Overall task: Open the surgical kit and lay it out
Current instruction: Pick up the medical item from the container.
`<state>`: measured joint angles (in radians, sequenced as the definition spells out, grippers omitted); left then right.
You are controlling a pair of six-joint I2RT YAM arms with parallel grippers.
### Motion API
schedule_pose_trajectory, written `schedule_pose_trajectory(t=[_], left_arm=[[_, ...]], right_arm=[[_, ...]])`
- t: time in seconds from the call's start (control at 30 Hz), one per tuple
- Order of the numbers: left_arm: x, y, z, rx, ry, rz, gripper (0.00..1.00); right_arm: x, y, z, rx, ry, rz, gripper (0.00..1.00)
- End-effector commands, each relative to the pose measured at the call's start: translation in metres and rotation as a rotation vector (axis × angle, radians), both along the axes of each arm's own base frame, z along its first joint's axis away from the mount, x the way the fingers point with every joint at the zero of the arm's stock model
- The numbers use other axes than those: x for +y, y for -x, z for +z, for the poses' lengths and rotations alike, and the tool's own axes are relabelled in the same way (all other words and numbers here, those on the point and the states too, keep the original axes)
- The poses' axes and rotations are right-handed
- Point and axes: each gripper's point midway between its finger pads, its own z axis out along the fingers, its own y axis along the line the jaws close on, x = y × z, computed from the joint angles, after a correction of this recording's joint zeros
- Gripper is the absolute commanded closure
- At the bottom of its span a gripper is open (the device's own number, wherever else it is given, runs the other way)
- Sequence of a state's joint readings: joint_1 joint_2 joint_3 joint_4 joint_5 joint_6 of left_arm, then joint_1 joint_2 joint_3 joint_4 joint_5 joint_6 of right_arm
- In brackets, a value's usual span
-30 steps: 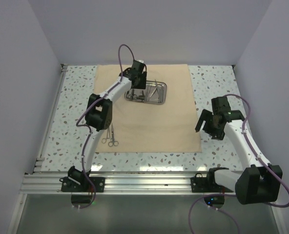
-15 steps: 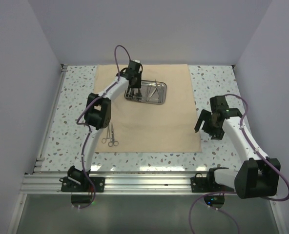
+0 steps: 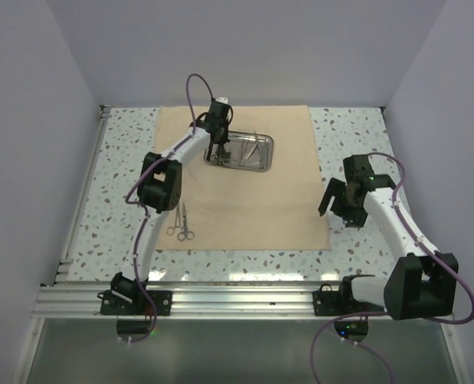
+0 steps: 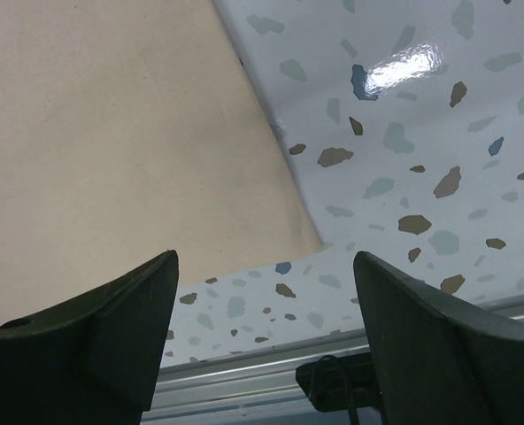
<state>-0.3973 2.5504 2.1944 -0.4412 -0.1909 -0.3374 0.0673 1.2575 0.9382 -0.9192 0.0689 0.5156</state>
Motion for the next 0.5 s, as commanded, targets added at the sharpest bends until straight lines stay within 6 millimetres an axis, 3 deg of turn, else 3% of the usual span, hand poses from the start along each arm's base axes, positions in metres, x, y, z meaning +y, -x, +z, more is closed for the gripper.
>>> schedule_pose_trajectory(t=[0.0, 0.1, 0.17, 0.3, 0.4, 0.47], left_arm=[[0.024, 0.049, -0.075, 0.24, -0.101, 0.001, 1.0], [0.022, 0.046, -0.064, 0.22, -0.093, -0.006, 1.0], [0.019, 0.038, -0.04, 0.175, -0.078, -0.015, 1.0], [0.016, 0.021, 0.017, 0.07, -0.049, -0.015, 1.0], [0.013, 0.009, 0.079, -0.036, 0.0, -0.014, 1.0], [0.014, 0.008, 0.101, -0.072, 0.013, -0.015, 1.0]], right_arm=[[0.001, -0.018, 0.015, -0.064, 0.004, 0.004, 0.16], [0.003, -0.019, 0.016, -0.068, -0.004, 0.01, 0.16], [0.003, -0.019, 0.016, -0.067, -0.004, 0.011, 0.17], [0.002, -0.022, 0.026, -0.113, -0.005, 0.012, 0.17], [0.003, -0.024, 0.035, -0.156, -0.008, 0.017, 0.17], [0.004, -0.024, 0.038, -0.168, -0.014, 0.018, 0.18]])
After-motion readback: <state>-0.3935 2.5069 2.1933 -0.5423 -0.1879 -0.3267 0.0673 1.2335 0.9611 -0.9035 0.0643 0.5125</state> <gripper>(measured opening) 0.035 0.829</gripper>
